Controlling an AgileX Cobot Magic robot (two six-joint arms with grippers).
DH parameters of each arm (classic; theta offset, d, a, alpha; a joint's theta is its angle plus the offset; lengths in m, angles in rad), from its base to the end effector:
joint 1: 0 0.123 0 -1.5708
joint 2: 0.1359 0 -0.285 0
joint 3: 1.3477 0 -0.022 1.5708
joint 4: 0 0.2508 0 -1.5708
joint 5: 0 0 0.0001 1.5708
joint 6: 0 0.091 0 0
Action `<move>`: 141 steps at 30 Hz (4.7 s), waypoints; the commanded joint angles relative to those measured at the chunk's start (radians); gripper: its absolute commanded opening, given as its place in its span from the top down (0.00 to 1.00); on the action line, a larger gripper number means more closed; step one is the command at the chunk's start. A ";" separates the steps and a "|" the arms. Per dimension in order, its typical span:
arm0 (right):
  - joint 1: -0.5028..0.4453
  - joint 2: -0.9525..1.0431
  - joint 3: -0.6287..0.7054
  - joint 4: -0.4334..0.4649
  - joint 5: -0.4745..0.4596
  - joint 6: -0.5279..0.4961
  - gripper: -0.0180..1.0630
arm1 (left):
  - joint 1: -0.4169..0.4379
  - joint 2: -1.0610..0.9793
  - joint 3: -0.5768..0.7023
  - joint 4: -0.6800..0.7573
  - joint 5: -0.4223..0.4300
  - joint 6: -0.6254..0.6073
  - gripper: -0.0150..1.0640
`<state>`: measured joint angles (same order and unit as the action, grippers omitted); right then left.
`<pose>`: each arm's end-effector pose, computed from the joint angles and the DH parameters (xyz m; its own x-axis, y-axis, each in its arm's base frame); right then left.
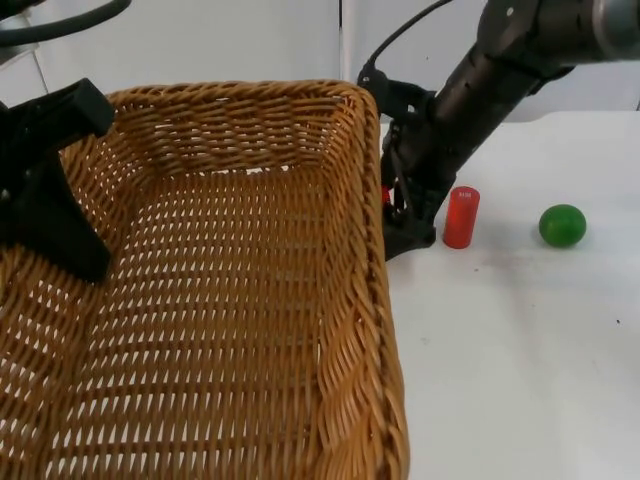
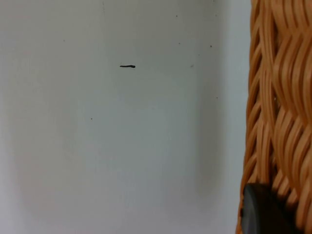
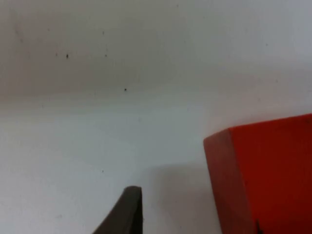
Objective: Pick up the basket with the left hand and place the object to the left of the red cylinder into the basket with the right hand.
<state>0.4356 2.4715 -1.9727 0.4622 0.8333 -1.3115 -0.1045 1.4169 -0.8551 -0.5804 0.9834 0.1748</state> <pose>0.4550 0.2449 0.1082 -0.0374 -0.8869 -0.4605 -0.9831 0.1153 -0.1422 0.2382 -0.0668 0.2335 -0.9919 -0.0506 -0.1162 0.0107 0.8800 -0.4748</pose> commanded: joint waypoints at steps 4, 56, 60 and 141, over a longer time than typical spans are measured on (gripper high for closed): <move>0.016 0.004 -0.012 0.020 -0.016 -0.031 0.01 | 0.001 -0.010 -0.007 -0.038 -0.002 0.003 0.99; 0.017 -0.089 -0.012 0.010 -0.009 0.023 0.98 | 0.001 -0.010 -0.007 -0.032 -0.011 0.001 0.99; 0.017 -0.175 -0.012 0.010 0.052 0.071 0.98 | 0.001 -0.010 -0.007 -0.032 -0.011 0.001 0.99; 0.354 -0.546 0.110 -0.152 0.388 0.437 0.98 | 0.001 -0.010 -0.007 -0.003 -0.003 0.026 0.99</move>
<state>0.7838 1.9444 -1.8880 0.2784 1.2202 -0.8773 -0.1045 1.4169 -0.8551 -0.5691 0.9720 0.1927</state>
